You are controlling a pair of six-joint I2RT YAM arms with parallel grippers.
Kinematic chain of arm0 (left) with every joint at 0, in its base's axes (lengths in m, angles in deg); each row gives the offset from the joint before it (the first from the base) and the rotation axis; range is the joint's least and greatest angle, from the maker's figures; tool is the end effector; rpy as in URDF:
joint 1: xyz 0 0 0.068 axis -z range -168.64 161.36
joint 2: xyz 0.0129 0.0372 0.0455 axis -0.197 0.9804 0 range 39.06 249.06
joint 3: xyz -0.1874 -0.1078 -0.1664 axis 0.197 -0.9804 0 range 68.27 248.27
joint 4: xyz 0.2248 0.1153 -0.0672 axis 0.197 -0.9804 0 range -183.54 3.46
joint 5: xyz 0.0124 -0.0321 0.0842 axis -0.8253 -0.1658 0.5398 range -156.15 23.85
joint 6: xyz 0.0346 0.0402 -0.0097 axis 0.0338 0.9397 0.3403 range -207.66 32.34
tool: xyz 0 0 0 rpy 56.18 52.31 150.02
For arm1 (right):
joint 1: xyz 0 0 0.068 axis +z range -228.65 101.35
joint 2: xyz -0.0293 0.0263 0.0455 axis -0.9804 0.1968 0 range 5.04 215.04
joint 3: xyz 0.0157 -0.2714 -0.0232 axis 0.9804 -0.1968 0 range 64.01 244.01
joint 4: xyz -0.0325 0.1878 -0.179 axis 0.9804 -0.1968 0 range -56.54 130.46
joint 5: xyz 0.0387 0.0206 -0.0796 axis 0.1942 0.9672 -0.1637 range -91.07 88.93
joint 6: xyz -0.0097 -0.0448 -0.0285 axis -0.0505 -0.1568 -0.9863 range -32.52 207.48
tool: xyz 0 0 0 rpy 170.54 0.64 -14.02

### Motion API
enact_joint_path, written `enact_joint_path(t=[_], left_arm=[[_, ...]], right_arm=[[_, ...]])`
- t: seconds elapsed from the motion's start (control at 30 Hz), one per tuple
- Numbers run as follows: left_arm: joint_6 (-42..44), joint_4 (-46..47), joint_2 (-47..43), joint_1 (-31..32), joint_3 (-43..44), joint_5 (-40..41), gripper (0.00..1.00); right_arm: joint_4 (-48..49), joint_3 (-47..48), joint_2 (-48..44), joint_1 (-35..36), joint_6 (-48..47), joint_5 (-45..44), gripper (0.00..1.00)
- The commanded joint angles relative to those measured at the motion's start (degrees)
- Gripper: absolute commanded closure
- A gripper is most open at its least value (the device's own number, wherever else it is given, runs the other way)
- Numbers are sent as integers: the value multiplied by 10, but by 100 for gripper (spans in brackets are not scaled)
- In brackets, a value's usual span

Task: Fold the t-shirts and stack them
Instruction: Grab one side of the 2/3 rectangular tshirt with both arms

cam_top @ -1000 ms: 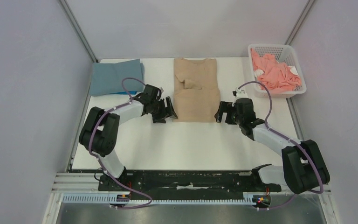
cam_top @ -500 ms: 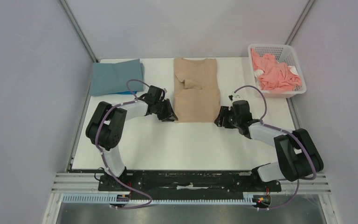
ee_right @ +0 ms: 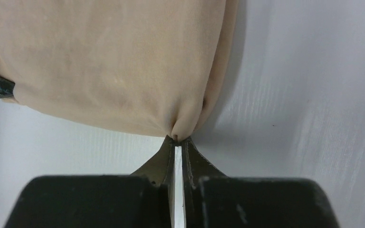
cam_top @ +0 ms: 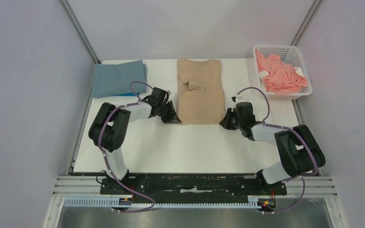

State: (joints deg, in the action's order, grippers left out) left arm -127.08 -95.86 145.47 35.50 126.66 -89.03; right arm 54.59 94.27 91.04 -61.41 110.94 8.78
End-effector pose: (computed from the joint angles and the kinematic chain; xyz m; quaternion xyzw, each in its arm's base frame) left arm 0.3235 -0.1602 0.1348 -0.0698 0.9397 -0.3069 0.1340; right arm 0.2567 0.0861 0.1357 0.0142 0.9093 0.2155 0.3557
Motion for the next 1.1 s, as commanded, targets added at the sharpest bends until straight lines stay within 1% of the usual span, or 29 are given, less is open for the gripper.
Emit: enact_joint_path(t=[0.0,0.1,0.17,0.23,0.3,0.4,0.5,0.57,0.63,0.73,0.83,0.93,1.07], left_arm=[[-7,3,-5,4,-34,34,98],[-40,50,-32,20,-103,34,98],[-50,59,-53,33,-142,34,98],[-61,66,-83,45,-189,40,98],[-70,69,-117,60,-239,24,98],[-105,86,-176,114,-311,43,98],[-132,76,-225,165,-348,64,98],[-152,76,-255,179,-369,74,98],[-160,70,-283,189,-377,80,98],[-156,40,-338,193,-375,89,98],[-149,18,-393,194,-366,81,98],[-150,1,-440,195,-347,85,98],[-143,-14,-468,193,-302,90,98]], right_arm=[[-6,-28,-15,1,0,1,100],[-12,-86,-66,6,9,7,100],[-21,-133,-109,13,30,7,100],[-45,-175,-165,37,42,-4,100],[-98,-209,-222,90,51,-45,100],[-192,-239,-313,160,71,-74,100],[-273,-258,-408,190,102,-77,100],[-310,-260,-461,200,108,-70,100],[-334,-257,-495,201,104,-57,100],[-349,-251,-512,200,95,-34,100],[-354,-229,-511,200,86,-42,100],[-364,-167,-497,201,81,-68,100],[-377,-74,-477,200,68,-102,100]])
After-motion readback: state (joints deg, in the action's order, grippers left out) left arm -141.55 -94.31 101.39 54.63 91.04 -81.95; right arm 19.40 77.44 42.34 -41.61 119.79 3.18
